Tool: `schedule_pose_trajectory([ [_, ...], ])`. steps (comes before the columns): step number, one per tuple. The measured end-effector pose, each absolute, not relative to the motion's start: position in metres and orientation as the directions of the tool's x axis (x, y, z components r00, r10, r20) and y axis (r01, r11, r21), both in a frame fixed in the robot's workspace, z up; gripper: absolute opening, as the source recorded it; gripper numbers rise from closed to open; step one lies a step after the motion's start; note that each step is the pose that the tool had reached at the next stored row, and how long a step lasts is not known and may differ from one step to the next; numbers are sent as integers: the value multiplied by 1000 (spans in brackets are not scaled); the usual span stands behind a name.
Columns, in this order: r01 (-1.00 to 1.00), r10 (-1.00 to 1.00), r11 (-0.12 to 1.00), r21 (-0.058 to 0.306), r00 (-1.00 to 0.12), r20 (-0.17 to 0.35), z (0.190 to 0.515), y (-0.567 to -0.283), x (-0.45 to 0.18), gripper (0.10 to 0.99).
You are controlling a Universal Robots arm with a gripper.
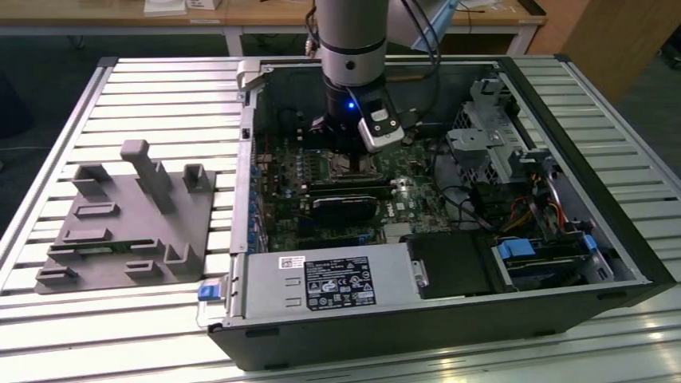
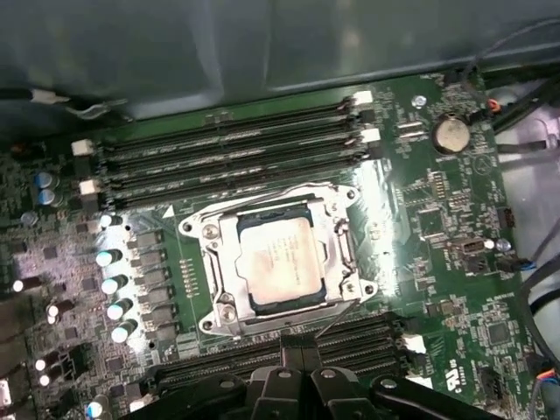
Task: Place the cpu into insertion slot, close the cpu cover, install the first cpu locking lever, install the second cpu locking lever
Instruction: 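Install the second cpu locking lever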
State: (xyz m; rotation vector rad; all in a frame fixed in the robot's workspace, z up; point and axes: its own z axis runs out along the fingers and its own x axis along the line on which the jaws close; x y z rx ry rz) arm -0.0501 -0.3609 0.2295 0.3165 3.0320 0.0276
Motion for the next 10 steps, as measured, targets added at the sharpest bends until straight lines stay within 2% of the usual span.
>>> schedule_pose_trajectory([
  [10, 153, 155, 988, 36, -984, -89, 217, -367, -59, 106],
])
